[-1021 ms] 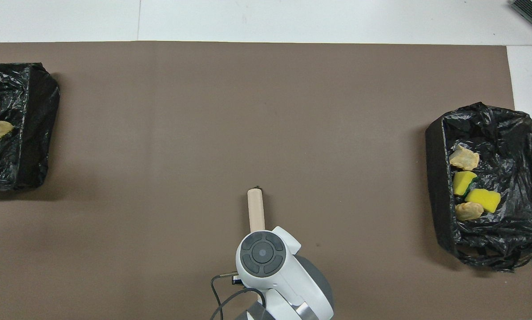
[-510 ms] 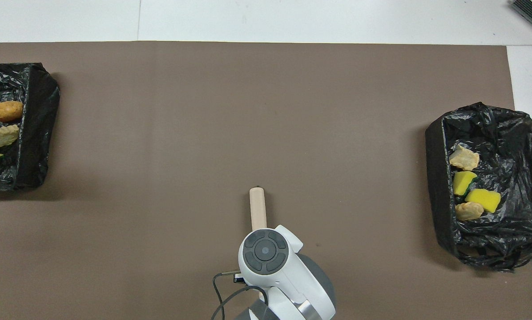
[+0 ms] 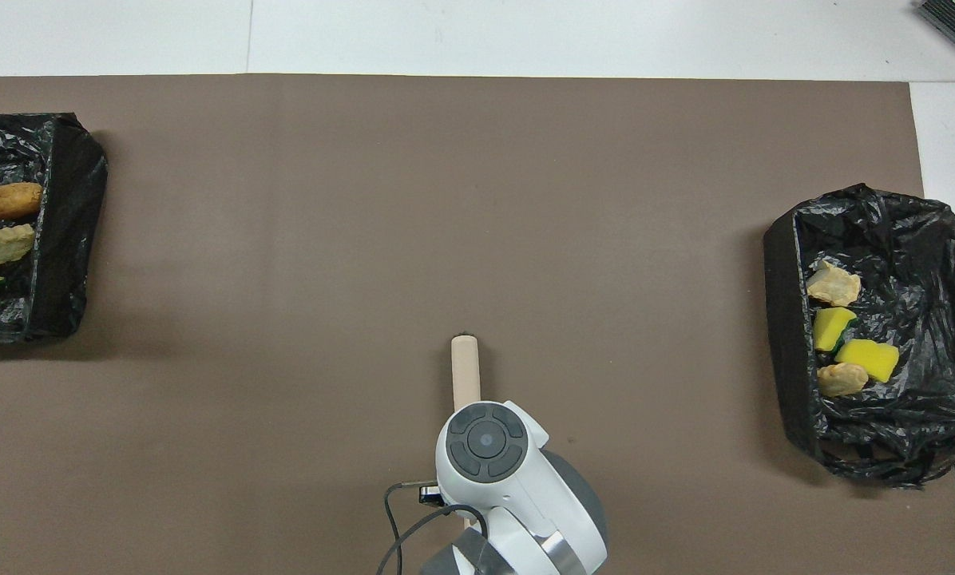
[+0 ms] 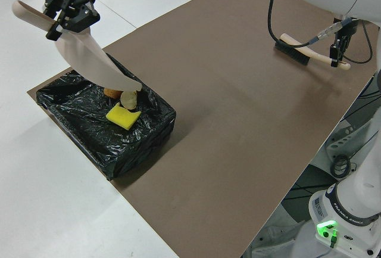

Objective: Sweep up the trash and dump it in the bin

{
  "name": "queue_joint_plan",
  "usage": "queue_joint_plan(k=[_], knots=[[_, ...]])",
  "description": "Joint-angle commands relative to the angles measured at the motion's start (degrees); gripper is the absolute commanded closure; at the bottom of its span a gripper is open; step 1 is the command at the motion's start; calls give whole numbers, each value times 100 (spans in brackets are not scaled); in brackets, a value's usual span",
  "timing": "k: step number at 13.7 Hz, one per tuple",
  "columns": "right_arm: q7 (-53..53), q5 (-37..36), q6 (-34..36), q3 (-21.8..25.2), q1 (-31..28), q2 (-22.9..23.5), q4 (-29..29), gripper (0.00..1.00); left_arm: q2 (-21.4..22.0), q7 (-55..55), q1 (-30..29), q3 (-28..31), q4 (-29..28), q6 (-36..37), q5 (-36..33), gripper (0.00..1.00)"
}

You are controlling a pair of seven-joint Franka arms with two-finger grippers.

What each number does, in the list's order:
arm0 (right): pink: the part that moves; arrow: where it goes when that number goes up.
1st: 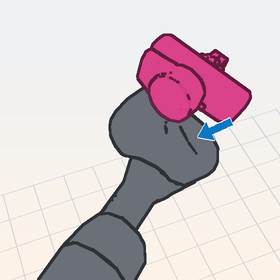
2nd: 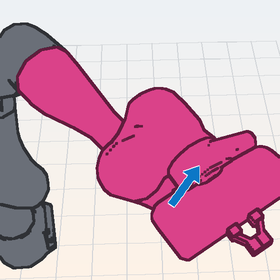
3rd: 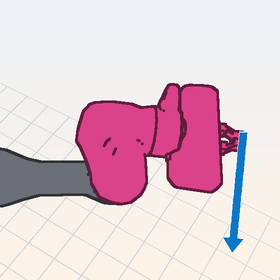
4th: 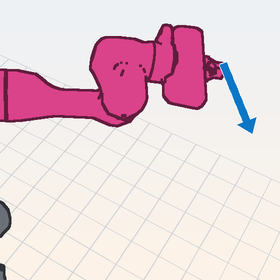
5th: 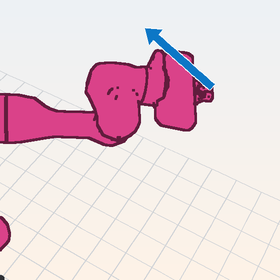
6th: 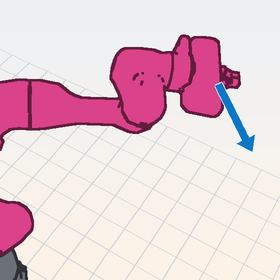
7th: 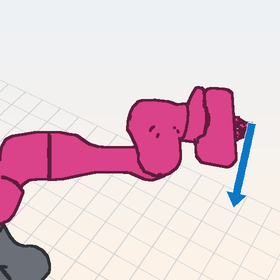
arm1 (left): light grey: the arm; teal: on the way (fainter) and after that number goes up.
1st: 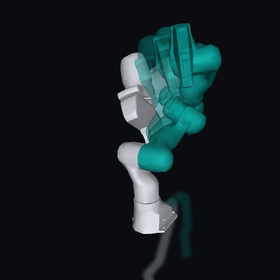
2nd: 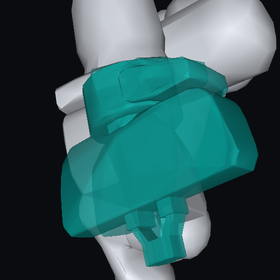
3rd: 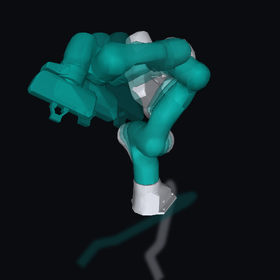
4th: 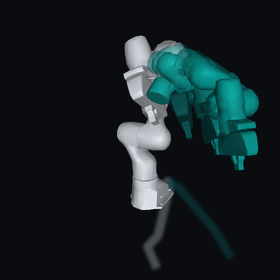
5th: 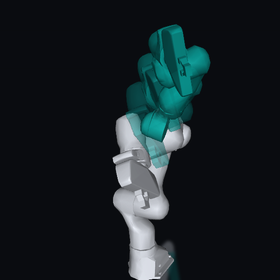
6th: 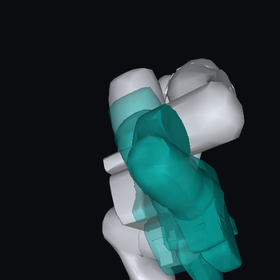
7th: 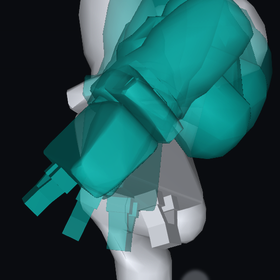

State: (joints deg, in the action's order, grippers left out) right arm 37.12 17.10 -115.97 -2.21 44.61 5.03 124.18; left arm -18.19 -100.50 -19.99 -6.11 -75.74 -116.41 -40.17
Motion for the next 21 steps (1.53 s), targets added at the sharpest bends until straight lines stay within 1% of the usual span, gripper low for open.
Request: queue_joint_plan(k=[1, 2, 3, 5, 6, 8, 10, 12, 13, 15, 16, 18, 19, 20, 21], knots=[[-73, 109, -75, -7, -49, 42, -94, 0, 227, 92, 459, 75, -492, 276, 683, 100], [-99, 74, -14, 19, -66, 42, -209, 0, 263, 240, 627, 66, -633, 286, 868, 100], [-126, 56, 13, 45, -162, -45, -262, 0, 263, 528, 915, 66, -678, 364, 983, 100], [-205, -14, 223, 54, -487, -256, -385, 0, 245, 1099, 1303, 66, -714, 540, 1246, 100], [-222, -162, 389, 54, -610, -344, -472, 0, 254, 1529, 1523, 75, -844, 601, 1405, 100], [-223, -452, 610, 54, -900, -467, -701, 0, 245, 2582, 1962, 66, -959, 829, 1441, 100], [-240, -812, 759, 54, -1181, -476, -973, 0, 219, 3725, 2384, 66, -1178, 927, 1695, 100], [-371, -1426, 778, 46, -1480, -459, -1193, 0, 228, 5094, 2832, 66, -1494, 945, 1792, 100], [-581, -1629, 769, 46, -1673, -450, -1238, 0, 228, 5867, 3034, 66, -1609, 919, 2019, 100], [-915, -1885, 769, 46, -2147, -450, -1395, 0, 201, 6881, 3316, 66, -1645, 910, 2529, 100], [-1274, -1999, 786, 37, -2419, -450, -1501, 0, 167, 7390, 3553, 66, -1645, 892, 2609, 100], [-2082, -2036, 865, 63, -2876, -485, -1572, 0, 105, 8847, 3957, 66, -1680, 822, 2924, 100], [-2286, -2044, 944, 63, -3166, -520, -1581, 0, 52, 9629, 4107, 66, -1681, 787, 3170, 100], [-2497, -2053, 971, 63, -3421, -581, -1607, 0, 8, 10394, 4344, 66, -1689, 674, 3251, 100], [-2734, -2053, 989, 72, -3633, -651, -1668, 0, -131, 11176, 4529, 66, -1698, 481, 3278, 100]])
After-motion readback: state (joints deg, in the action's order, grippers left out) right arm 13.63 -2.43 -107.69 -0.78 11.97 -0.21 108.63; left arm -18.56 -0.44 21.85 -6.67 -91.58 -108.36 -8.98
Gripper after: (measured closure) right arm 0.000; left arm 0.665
